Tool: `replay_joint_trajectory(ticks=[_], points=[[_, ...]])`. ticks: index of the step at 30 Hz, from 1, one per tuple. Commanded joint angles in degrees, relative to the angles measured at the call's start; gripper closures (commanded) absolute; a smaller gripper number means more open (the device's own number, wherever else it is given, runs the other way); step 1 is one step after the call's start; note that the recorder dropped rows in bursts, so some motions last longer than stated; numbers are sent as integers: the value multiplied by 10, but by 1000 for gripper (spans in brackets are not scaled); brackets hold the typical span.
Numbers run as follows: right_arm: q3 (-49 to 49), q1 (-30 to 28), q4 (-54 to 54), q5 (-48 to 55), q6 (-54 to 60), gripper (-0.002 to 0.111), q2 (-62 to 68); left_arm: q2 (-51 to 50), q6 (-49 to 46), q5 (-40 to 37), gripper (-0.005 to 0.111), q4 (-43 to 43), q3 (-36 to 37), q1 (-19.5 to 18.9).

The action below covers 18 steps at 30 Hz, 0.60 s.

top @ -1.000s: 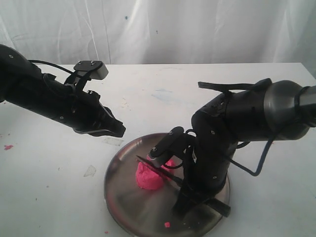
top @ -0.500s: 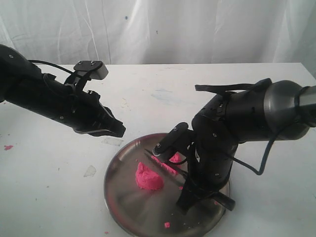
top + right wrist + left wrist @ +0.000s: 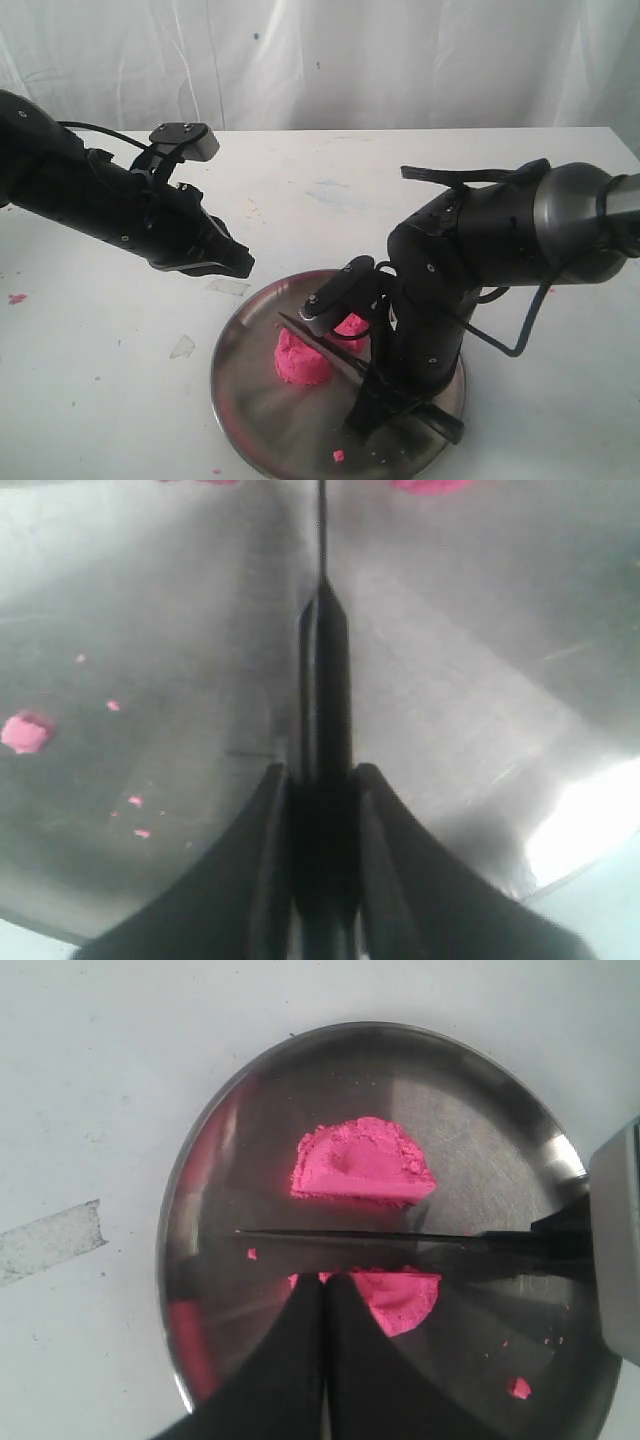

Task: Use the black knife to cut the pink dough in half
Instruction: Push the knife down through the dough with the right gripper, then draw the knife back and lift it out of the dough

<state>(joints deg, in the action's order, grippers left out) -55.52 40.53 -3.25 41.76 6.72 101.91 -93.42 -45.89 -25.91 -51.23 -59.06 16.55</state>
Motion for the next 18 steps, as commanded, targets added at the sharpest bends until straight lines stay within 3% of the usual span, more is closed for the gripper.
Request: replay_joint_trajectory(ticks=[1, 18], points=[[-4, 0, 25, 4, 32, 101, -6, 8, 2, -9, 107, -6, 4, 1], [-4, 0, 108, 13, 111, 101, -6, 8, 3, -8, 107, -6, 4, 1]])
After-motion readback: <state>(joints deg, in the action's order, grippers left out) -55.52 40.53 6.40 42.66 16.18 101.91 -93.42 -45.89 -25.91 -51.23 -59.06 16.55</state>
